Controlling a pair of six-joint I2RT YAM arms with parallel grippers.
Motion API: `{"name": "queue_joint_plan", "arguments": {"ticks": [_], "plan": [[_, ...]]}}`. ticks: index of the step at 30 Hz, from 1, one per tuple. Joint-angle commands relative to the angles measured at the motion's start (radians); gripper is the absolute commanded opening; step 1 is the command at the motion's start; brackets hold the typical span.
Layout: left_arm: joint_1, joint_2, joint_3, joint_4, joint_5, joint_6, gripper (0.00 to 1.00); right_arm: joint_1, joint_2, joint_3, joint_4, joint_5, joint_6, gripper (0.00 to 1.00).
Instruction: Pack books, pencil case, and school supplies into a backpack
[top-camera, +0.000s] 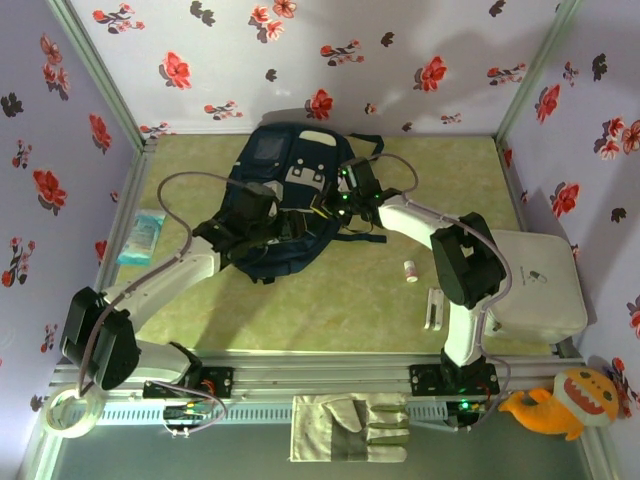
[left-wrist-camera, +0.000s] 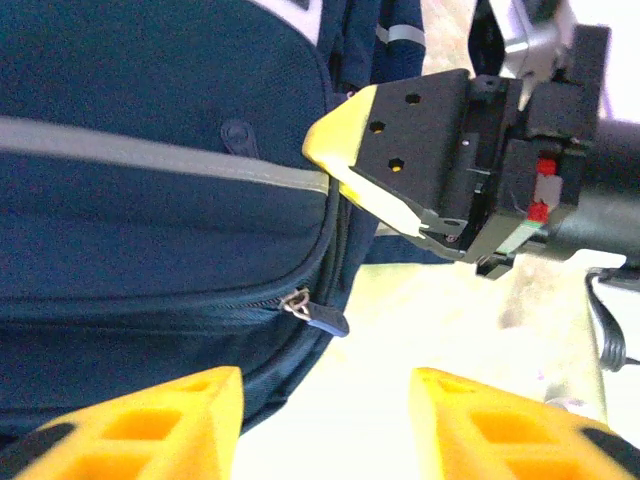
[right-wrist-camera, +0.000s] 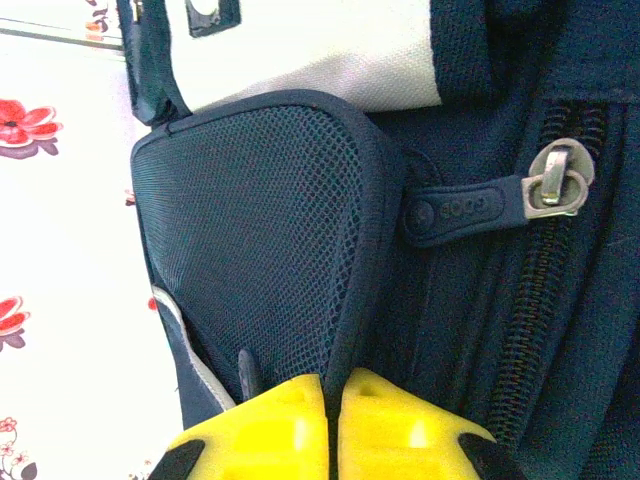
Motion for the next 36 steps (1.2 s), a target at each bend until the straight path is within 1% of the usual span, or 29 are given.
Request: {"name": "queue_joint_plan", "arguments": {"ticks": [1, 5, 10, 14, 17, 20, 23, 25, 27, 32, 36], "plan": [[-0.009, 0.053, -0.026, 0.066, 0.034, -0.171, 0.4, 0.015, -0.049, -0.019, 0.18, -0.056, 0.003, 0.06], [-0.02, 0.111, -0.013, 0.094, 0.056, -0.198, 0.35, 0.015, -0.053, -0.023, 0.194, -0.067, 0.013, 0.05], [-0.021, 0.149, 0.007, 0.099, 0.051, -0.197, 0.33, 0.015, -0.059, -0.029, 0.2, -0.07, 0.014, 0.05], [-0.022, 0.171, 0.011, 0.122, 0.051, -0.23, 0.33, 0.015, -0.058, -0.03, 0.215, -0.084, 0.023, 0.05], [-0.022, 0.187, 0.026, 0.123, 0.04, -0.252, 0.37, 0.015, -0.061, -0.039, 0.24, -0.098, 0.03, 0.05], [-0.02, 0.193, 0.049, 0.062, -0.015, -0.29, 0.43, 0.019, -0.068, -0.051, 0.279, -0.125, 0.03, 0.05], [-0.02, 0.21, 0.094, -0.067, -0.099, -0.328, 0.44, 0.026, -0.079, -0.059, 0.302, -0.145, 0.021, 0.04], [-0.02, 0.226, 0.115, -0.13, -0.129, -0.339, 0.44, 0.033, -0.08, -0.062, 0.316, -0.158, 0.016, 0.04], [-0.021, 0.231, 0.11, -0.133, -0.137, -0.348, 0.43, 0.038, -0.079, -0.063, 0.331, -0.167, 0.019, 0.04], [-0.019, 0.23, 0.089, -0.142, -0.2, -0.38, 0.42, 0.046, -0.072, -0.071, 0.379, -0.185, 0.042, 0.03], [-0.018, 0.245, 0.108, -0.171, -0.213, -0.384, 0.45, 0.053, -0.072, -0.074, 0.387, -0.188, 0.045, 0.03]]}}
